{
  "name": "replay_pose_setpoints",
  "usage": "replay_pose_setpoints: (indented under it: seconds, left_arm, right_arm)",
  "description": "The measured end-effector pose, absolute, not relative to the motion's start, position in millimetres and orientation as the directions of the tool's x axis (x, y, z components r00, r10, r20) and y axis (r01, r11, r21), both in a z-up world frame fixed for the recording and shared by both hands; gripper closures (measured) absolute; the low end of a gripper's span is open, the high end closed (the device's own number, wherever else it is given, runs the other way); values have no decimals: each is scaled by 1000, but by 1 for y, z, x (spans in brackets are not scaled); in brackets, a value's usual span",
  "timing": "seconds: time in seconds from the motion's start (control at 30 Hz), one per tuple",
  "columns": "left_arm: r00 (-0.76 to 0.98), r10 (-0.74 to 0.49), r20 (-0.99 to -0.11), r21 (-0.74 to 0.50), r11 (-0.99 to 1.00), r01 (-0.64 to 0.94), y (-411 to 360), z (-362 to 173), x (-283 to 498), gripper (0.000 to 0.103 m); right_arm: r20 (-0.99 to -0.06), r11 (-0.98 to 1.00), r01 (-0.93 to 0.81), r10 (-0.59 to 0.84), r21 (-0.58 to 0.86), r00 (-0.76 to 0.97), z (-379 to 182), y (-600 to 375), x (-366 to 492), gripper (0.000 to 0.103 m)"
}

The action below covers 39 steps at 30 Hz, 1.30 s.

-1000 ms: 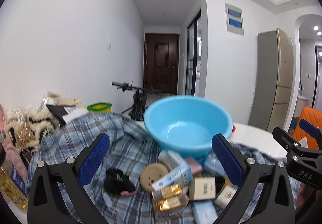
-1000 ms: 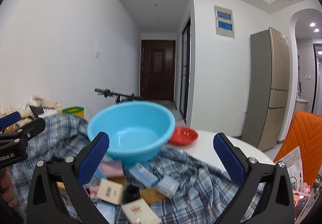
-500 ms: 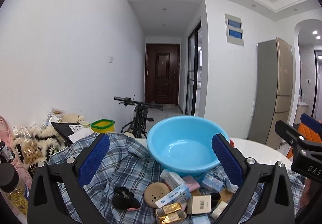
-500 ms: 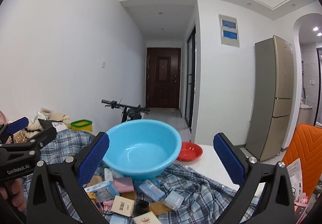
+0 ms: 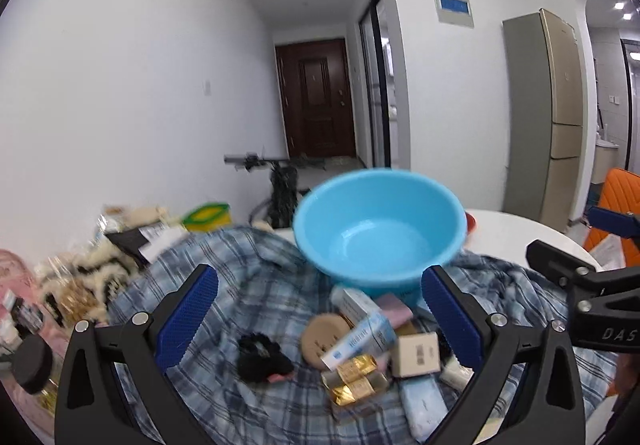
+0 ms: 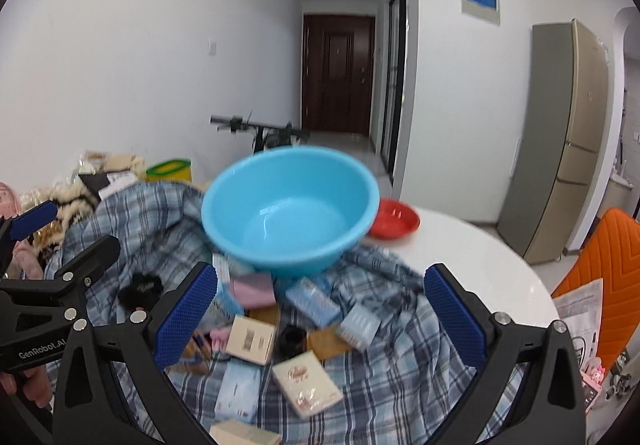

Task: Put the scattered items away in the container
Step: 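Lower the left gripper toward the gold-wrapped box while the right gripper approaches the cream box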

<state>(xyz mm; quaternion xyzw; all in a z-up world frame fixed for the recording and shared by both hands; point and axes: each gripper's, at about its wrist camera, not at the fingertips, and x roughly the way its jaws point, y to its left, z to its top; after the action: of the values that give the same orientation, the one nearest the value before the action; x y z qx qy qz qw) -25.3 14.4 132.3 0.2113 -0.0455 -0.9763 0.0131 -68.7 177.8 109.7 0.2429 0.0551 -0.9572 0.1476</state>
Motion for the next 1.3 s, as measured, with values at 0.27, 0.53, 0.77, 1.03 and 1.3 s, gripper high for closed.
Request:
replay_pose_setpoints:
  seconds: [0.27, 0.53, 0.77, 1.03, 1.3]
  left_arm:
    - [-820, -60, -570, 58, -998, 32, 7, 96, -38, 0]
    - [-762, -42, -646, 19, -999, 40, 1, 59, -42, 0]
    - [-747, -34, -664, 25, -999, 24, 10, 47, -44, 0]
    - [-740, -28, -672, 22, -1000, 18, 14, 42, -45, 0]
    - [-747, -45, -664, 37, -999, 27, 14, 43, -44, 0]
  right_arm:
    - [-570, -949, 309, -219, -65, -792, 83, 176, -71, 0]
    - [-642, -955, 288, -181, -65, -745, 50, 179, -74, 0]
    - [-651, -955, 288, -174, -71, -739, 42, 180, -75, 0]
    - [-658, -954, 289, -172, -73, -733, 38, 178, -75, 0]
    - [-661, -956, 285, -167, -74, -732, 36, 180, -76, 0]
